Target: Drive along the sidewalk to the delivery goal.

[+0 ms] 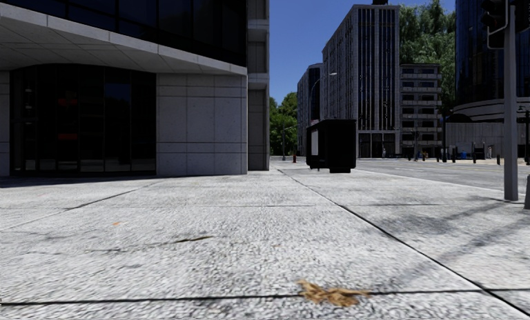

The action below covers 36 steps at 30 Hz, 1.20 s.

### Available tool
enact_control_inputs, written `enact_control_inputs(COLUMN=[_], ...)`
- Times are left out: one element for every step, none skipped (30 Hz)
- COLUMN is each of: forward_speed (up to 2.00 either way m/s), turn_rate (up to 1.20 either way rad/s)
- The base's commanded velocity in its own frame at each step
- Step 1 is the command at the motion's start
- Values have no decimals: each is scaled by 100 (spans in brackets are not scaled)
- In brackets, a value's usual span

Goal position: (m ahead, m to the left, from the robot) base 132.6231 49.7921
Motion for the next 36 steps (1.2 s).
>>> enact_control_inputs(forward_speed=[200,200,200,200,200,200,200,200,200,200,200,200,200,200,200,200,200,200,200,200,200,200,200,200,200,200,200,200,200,200,200,200,200,200,200,200], turn_rate=[0,0,0,0,0,0,0,0,0,0,0,0,0,0,0,0,0,0,0,0,0,0,0,0,0,0,0,0,-8,-8,-18,-29,-34,-34,-35,-35])
